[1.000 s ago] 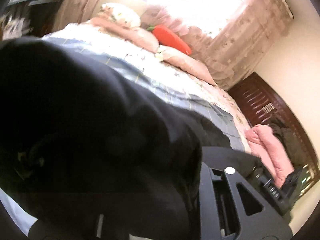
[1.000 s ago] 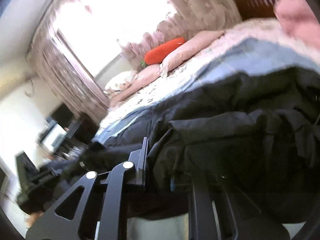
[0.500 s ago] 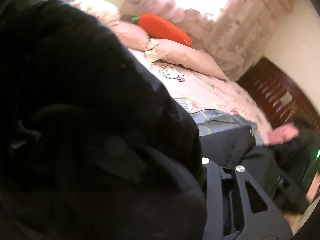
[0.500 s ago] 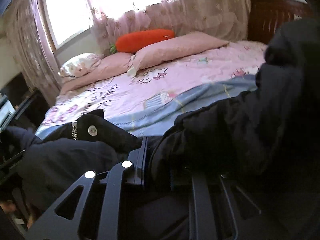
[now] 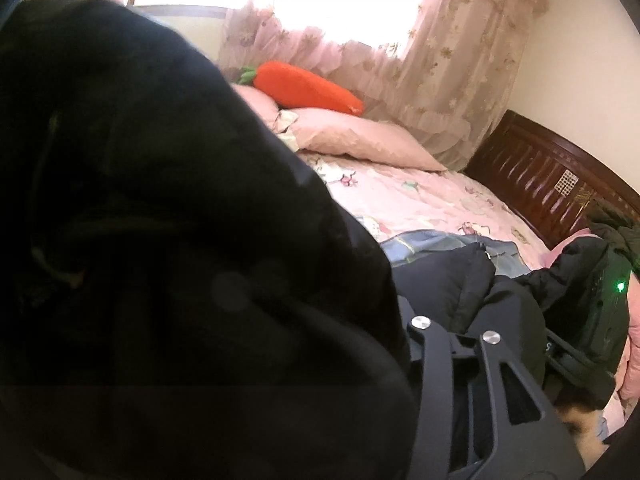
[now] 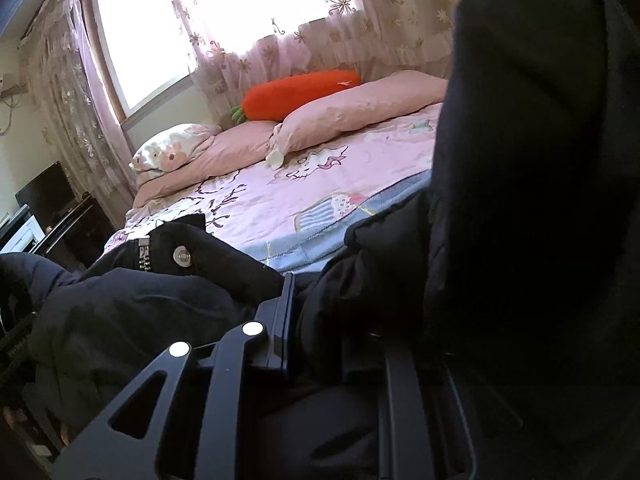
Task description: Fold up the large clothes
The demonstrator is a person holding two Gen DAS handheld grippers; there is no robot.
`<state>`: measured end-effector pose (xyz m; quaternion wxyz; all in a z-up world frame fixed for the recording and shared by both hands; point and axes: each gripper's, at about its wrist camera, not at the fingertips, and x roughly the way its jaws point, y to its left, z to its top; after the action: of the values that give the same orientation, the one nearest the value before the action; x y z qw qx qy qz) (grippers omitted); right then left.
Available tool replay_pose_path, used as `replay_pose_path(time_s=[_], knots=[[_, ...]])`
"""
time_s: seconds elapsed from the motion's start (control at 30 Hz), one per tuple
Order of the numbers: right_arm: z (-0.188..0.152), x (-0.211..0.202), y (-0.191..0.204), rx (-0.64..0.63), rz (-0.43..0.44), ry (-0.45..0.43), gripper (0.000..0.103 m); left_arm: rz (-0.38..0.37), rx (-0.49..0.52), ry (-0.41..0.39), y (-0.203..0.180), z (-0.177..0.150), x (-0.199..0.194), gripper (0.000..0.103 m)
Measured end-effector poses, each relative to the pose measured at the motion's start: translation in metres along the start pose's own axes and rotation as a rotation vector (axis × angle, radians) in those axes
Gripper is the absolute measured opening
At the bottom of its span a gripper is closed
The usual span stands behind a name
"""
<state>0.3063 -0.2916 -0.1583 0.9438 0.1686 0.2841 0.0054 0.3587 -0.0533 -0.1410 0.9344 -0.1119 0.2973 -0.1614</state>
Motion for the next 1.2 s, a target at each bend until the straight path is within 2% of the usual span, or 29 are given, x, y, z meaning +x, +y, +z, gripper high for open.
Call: replay_pose_path(time_s=[0.03,0.1,0.13,0.2,0.23,0.27,0.3,0.33,0.43,0.53,0.6,0.67,0.73,0.8,0.87,0.97,1.0,1.07,1.13,1.2], knots=[[0.000,-0.001,0.000,0.004,0.002,0.003,0.018,0.005,-0.010,0.015,-0.004,0.012,0.010,0.048],[0.001,-0.007,0.000,0.041,0.003,0.028,0.019,0.021,-0.023,0.042,-0.006,0.016,0.005,0.050],[0.004,-0.011,0.002,0.056,0.009,0.044,0.026,0.021,-0.043,0.057,-0.005,0.019,-0.002,0.053],[0.015,-0.022,0.010,0.034,0.010,0.136,0.040,-0.015,-0.077,0.109,-0.012,0.033,-0.011,0.074],[0.021,-0.028,0.015,0.023,0.022,0.171,0.056,-0.038,-0.089,0.128,-0.008,0.037,-0.018,0.094],[0.024,-0.034,0.019,0.022,0.051,0.193,0.087,-0.060,-0.101,0.126,-0.005,0.042,-0.025,0.101],[0.032,-0.043,0.027,0.031,0.133,0.213,0.102,-0.088,-0.122,0.103,-0.010,0.053,-0.032,0.101],[0.036,-0.051,0.033,0.029,0.148,0.202,0.102,-0.115,-0.151,0.087,-0.011,0.060,-0.042,0.101],[0.051,-0.084,0.052,-0.027,0.113,0.110,0.102,-0.152,-0.197,0.071,-0.009,0.070,-0.068,0.101],[0.051,-0.120,0.059,-0.002,0.146,0.002,0.102,-0.168,-0.172,-0.007,-0.013,0.069,-0.101,0.101],[0.049,-0.138,0.057,0.035,0.162,-0.049,0.102,-0.265,-0.182,-0.060,-0.004,0.068,-0.135,0.101],[0.051,-0.141,0.055,0.057,0.169,-0.050,0.102,-0.330,-0.253,-0.089,0.001,0.078,-0.147,0.101],[0.050,-0.140,0.050,0.073,0.160,-0.049,0.102,-0.335,-0.291,-0.060,0.007,0.090,-0.139,0.101],[0.049,-0.139,0.045,0.091,0.138,-0.045,0.102,-0.357,-0.364,0.023,0.015,0.105,-0.119,0.101],[0.049,-0.143,0.043,0.093,0.138,-0.057,0.102,-0.422,-0.422,0.019,0.028,0.110,-0.126,0.101],[0.051,-0.136,0.037,0.075,0.086,-0.049,0.102,-0.537,-0.497,0.023,0.035,0.116,-0.141,0.101],[0.051,-0.132,0.034,0.085,0.078,-0.034,0.102,-0.537,-0.489,0.011,0.043,0.114,-0.154,0.101],[0.049,-0.132,0.030,0.119,0.081,-0.030,0.102,-0.498,-0.414,-0.035,0.033,0.120,-0.178,0.101],[0.047,-0.136,0.030,0.136,0.078,-0.051,0.102,-0.343,-0.261,-0.120,0.017,0.118,-0.207,0.101],[0.044,-0.140,0.035,0.111,0.057,-0.071,0.102,-0.129,-0.064,-0.215,-0.011,0.103,-0.228,0.101]])
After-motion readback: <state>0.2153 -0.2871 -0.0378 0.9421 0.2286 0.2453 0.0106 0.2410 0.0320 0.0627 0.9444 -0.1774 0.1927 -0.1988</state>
